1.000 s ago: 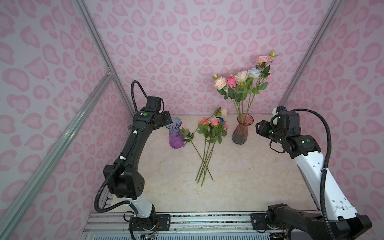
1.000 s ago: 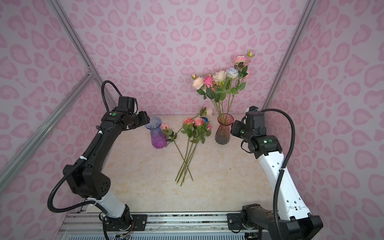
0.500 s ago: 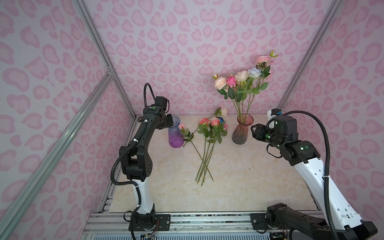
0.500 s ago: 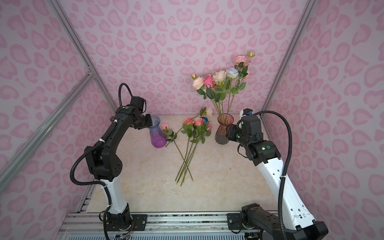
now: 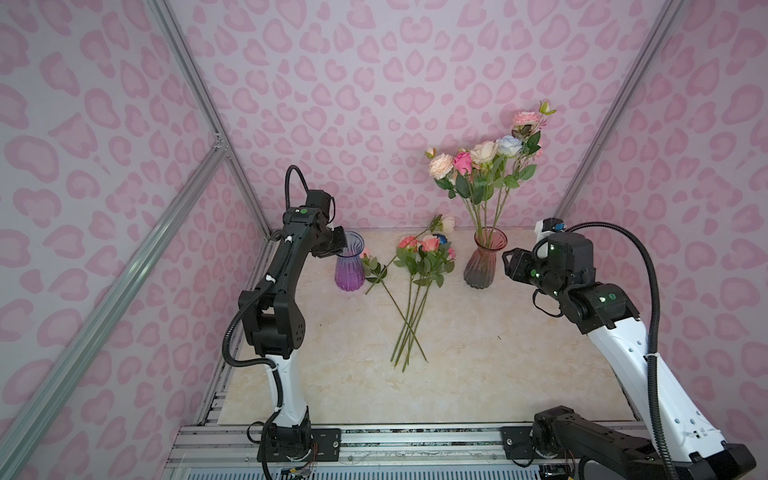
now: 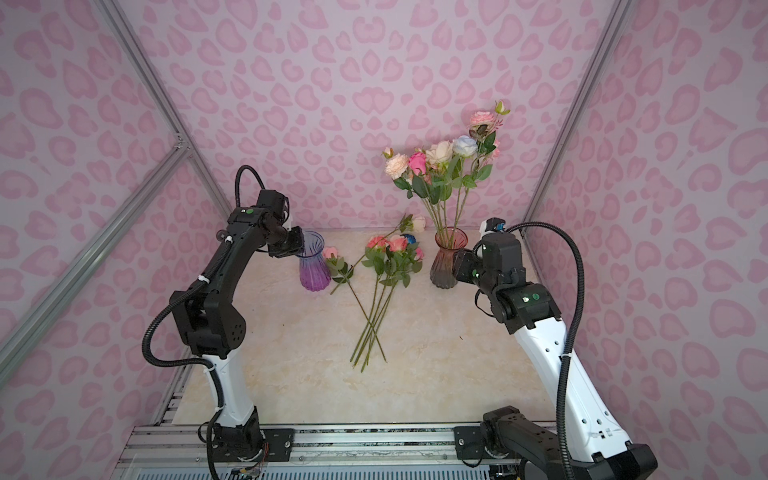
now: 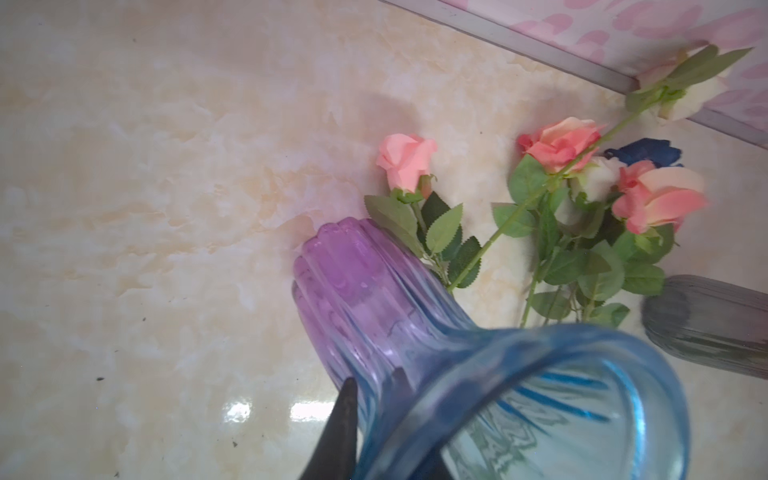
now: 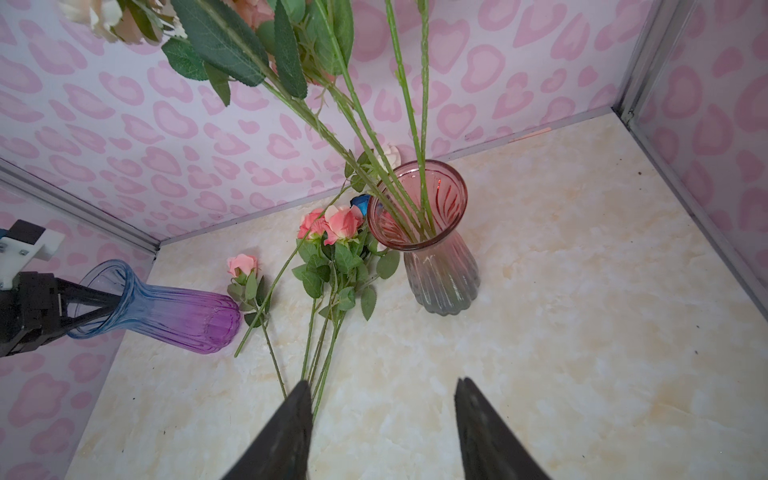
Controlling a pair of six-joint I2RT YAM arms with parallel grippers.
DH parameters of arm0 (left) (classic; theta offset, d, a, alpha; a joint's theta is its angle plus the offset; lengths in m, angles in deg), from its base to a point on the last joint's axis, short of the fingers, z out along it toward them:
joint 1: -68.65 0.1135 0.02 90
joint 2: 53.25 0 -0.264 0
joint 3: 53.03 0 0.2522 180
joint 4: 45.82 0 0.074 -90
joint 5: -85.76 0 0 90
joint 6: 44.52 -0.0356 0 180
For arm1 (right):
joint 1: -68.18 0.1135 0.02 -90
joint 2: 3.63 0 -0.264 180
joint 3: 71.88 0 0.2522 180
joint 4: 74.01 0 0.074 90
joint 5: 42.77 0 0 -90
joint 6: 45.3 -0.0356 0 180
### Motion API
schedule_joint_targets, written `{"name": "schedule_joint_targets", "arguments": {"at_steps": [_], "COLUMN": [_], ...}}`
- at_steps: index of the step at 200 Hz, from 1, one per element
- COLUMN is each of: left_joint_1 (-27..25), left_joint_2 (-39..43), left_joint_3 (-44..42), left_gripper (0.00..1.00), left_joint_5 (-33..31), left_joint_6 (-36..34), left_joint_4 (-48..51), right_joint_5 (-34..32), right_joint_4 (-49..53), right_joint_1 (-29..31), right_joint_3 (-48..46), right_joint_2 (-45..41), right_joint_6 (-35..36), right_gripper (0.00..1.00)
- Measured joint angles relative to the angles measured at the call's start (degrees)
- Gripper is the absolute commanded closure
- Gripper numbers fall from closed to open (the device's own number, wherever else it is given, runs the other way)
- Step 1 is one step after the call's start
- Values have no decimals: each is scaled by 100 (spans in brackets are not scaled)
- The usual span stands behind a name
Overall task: Arrange the flowers into the vase
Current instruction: 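Tilt the purple vase with the left gripper while the right reaches the bunch, then close the right gripper on the rose bunch stems while the left holds the vase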
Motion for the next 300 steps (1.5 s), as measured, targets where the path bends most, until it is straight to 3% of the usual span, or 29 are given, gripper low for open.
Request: {"name": "schedule_joint_targets", "arguments": {"at_steps": [13,64,124,185,242,300], "left_joint_1": [26,109,101,-125,-157,-162], "left_joint_2": [72,501,1818,2905,3110,2859], "left_joint_3": [-74,-647,-2024,-3342,-3534,-3453], "left_gripper": [97,97,97,97,94,77], "left_joint_5": [44,48,365,796,787,868], "left_joint_6": [-17,-63,118,254,127,92], "left_joint_4": [13,-83,223,433,599,413], "right_joint_5": [-4,-15,-15,-339,-1128,-1980], "right_joint_4": [-15,-33,-59,-63,-509,-787], "right_joint_1": [4,31,219,1169,2649,2900], "right_joint_3": [-15,-68,-66,76,-33,264], "right_joint_2": [-42,-125,-192,-52,879,2708], "right_joint_6": [0,2,-2,2,-103,-247], "right_gripper": [44,44,44,44,45,47]}}
